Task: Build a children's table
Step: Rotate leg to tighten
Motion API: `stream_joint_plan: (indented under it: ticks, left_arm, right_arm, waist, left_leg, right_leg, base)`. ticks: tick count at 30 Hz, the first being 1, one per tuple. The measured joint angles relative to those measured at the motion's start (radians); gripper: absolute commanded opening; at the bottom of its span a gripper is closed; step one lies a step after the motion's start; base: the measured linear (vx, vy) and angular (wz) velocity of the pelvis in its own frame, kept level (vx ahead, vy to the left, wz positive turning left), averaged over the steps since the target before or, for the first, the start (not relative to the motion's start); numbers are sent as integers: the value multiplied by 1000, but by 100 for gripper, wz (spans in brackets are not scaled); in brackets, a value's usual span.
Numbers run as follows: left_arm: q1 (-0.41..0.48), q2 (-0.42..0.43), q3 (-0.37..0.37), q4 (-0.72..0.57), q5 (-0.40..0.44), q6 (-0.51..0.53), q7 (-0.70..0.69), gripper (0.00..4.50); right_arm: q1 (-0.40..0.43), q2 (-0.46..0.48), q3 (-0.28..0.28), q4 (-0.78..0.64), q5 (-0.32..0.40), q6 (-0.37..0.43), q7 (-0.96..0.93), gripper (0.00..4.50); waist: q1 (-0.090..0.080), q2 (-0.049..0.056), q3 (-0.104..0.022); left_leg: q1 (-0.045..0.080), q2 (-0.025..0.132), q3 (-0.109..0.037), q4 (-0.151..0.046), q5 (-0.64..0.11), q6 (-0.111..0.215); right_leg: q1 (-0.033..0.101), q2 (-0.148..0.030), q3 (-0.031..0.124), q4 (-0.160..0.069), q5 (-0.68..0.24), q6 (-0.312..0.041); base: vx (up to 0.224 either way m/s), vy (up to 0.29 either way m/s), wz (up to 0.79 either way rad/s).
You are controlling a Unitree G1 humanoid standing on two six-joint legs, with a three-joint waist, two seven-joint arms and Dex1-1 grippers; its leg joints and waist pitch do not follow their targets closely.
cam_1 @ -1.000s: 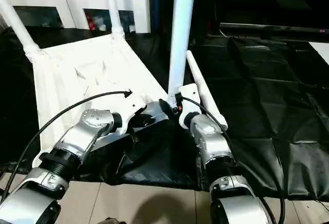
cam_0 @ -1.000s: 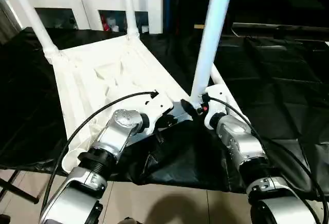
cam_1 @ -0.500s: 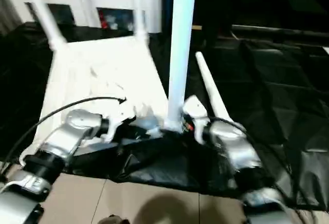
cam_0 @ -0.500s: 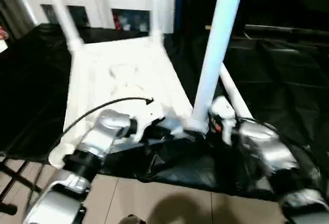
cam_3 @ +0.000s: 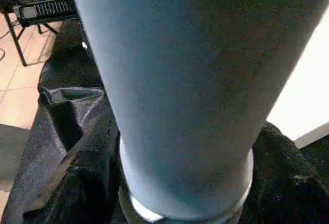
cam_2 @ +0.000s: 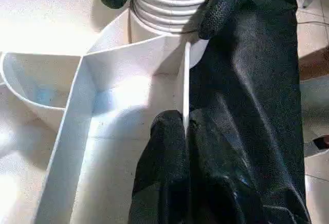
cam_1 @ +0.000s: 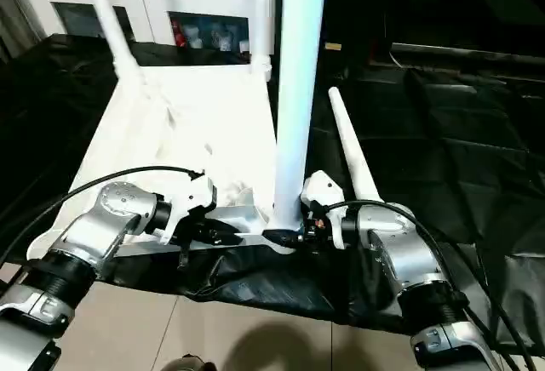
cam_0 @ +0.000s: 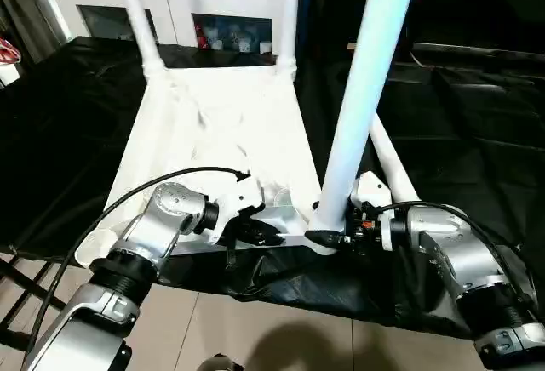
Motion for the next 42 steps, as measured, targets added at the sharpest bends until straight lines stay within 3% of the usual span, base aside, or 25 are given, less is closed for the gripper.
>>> stream_joint_plan:
  ticks: [5,10,15,17,18,22,23,32,37,42]
  left_arm:
    - [2,-32,28,13,22,8,117,0]
    - [-11,-92,64,21,56,74,310,0]
    - [-17,-140,83,13,82,124,444,0]
    - [-16,-145,82,4,85,132,457,0]
    - [-14,-145,81,-1,86,133,458,0]
    - [-8,-144,80,-11,90,133,453,0]
    - [-7,-140,80,-11,90,130,445,0]
    - [9,-77,64,-30,57,86,284,0]
    - [14,-34,48,-28,35,55,167,0]
    - [14,-13,31,-24,19,35,96,0]
  right_arm:
    - [-8,76,-53,48,-14,7,-172,272]
    - [-112,223,-128,211,-43,7,-494,272]
    - [-202,309,-164,361,-61,-54,-719,272]
    - [-208,315,-165,377,-67,-79,-739,272]
    - [-208,315,-166,383,-69,-86,-740,328]
    - [-208,314,-178,384,-56,-88,-689,351]
    - [-207,309,-176,384,-58,-94,-671,377]
    - [-125,191,-101,281,-53,-140,-385,377]
    - [-67,102,-59,186,-35,-133,-185,377]
    - [-31,53,-45,124,-10,-113,-82,334]
  waist:
    - [-12,0,0]
    - [-64,-1,-1]
    - [-83,-1,-1]
    - [-82,-1,-1]
    - [-81,-1,-1]
    - [-82,-1,-1]
    - [-82,-1,-1]
    - [-58,-1,-1]
    - [-35,-1,-1]
    - [-14,-1,-1]
  left_leg:
    - [4,0,0,0,0,0]
    - [7,0,-1,0,1,-2]
    - [7,0,-1,-1,1,-2]
    - [6,0,-1,-3,1,-2]
    - [6,0,-1,-4,0,-2]
    - [5,0,-1,-4,0,-2]
    - [5,0,-1,-4,0,-2]
    - [4,0,-1,-6,0,-1]
    - [3,0,-1,-5,0,-1]
    - [3,0,-1,-5,0,-1]
  right_leg:
    - [2,0,0,1,1,0]
    - [-1,0,0,1,2,1]
    - [-3,1,0,1,7,-5]
    - [-3,1,0,-1,6,-4]
    - [-3,1,-1,-2,7,-5]
    - [-3,1,-1,-3,7,-5]
    - [-3,1,-1,-4,7,-5]
    - [-3,1,-1,-7,7,-5]
    - [-3,1,-1,-8,7,-5]
    - [-2,1,-1,-8,7,-5]
  base:
    - [0,0,0]
    - [0,0,0]
    - [0,0,0]
    - [0,0,0]
    - [0,0,0]
    - [0,0,0]
    - [0,0,0]
    - [0,0,0]
    - [0,0,0]
    - [0,0,0]
